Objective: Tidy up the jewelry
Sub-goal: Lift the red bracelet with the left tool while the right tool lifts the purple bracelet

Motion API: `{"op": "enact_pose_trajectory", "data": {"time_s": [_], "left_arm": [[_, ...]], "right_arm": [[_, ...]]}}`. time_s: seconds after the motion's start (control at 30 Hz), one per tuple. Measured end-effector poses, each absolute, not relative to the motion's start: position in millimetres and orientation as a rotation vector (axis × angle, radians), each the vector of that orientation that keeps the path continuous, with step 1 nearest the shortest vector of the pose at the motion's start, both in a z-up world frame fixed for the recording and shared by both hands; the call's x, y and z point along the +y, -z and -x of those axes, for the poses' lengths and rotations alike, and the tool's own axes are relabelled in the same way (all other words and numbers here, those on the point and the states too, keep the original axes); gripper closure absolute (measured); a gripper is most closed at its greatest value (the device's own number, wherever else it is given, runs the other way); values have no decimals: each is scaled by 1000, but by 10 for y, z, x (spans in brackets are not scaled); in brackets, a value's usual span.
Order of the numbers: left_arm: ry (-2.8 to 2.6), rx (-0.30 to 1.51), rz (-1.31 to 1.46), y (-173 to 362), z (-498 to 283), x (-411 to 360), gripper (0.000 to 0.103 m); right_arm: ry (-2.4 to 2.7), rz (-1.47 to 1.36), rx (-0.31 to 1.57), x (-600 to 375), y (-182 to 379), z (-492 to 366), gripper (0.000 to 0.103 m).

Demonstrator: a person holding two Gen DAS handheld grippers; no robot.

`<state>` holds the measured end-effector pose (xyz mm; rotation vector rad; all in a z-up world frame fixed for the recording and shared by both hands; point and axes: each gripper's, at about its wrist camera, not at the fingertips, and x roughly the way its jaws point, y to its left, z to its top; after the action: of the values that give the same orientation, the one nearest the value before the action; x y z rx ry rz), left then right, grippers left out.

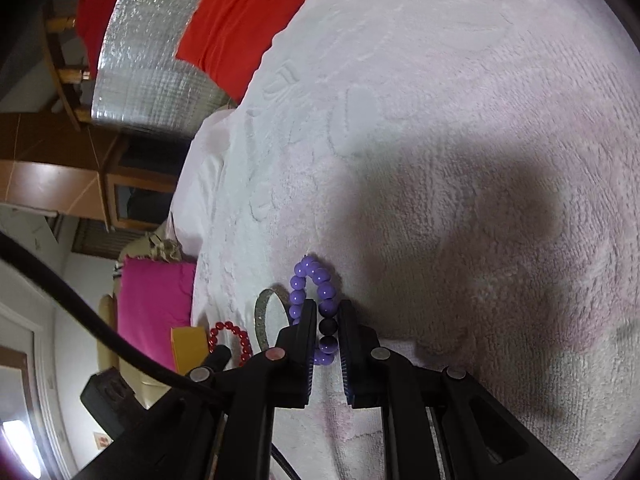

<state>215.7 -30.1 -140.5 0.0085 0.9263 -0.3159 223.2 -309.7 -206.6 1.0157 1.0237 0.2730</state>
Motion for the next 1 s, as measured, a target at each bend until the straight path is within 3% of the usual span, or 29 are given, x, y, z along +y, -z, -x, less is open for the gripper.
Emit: {"op": "enact_pose_trajectory", "data": {"time_s": [1.0], "left_arm": [[296,997,89,1471,-2085,-81,94]], "right_arm": [[-224,-1059,988,-3081,2044,-2025,92]]}}
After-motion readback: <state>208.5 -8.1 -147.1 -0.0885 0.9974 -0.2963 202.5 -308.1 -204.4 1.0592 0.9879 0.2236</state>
